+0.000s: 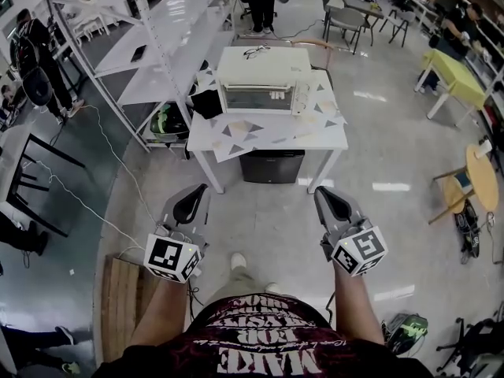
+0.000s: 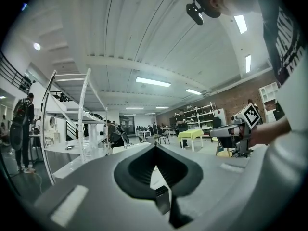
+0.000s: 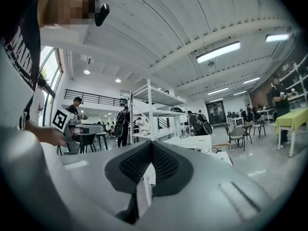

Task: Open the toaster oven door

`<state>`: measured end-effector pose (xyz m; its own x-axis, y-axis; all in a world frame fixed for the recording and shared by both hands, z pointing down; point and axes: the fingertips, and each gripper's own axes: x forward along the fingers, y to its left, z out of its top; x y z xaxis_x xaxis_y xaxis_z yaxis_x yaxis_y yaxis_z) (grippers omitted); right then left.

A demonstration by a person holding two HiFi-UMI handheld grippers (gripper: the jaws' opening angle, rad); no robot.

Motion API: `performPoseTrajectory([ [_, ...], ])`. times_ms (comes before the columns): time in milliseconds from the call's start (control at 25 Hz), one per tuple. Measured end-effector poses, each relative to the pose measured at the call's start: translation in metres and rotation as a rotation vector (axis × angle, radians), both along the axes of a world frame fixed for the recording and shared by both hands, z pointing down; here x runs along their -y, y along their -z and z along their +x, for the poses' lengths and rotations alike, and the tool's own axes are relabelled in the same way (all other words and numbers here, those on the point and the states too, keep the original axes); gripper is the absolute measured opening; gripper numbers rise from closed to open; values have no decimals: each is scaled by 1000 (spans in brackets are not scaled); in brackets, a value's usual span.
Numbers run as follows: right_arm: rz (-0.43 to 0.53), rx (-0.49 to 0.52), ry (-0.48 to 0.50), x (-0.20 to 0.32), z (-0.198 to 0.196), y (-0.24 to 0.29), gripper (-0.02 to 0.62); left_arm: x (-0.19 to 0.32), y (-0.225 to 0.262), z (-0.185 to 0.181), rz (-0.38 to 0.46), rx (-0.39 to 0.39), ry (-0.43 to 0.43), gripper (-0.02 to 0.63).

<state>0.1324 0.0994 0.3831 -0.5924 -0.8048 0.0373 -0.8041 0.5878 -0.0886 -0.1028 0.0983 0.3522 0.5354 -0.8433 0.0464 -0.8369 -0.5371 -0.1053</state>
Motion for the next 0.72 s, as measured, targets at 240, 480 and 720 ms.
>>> performPoseTrajectory([
  [240, -3, -8, 3, 28, -11, -1, 26, 27, -8, -9, -17, 3, -3, 2],
  [480, -8, -22, 12, 54, -26, 1, 26, 54, -8, -23, -19, -12, 6, 1],
  [720, -16, -35, 16, 79, -40, 1, 26, 81, -13, -34, -31, -22, 1, 2],
])
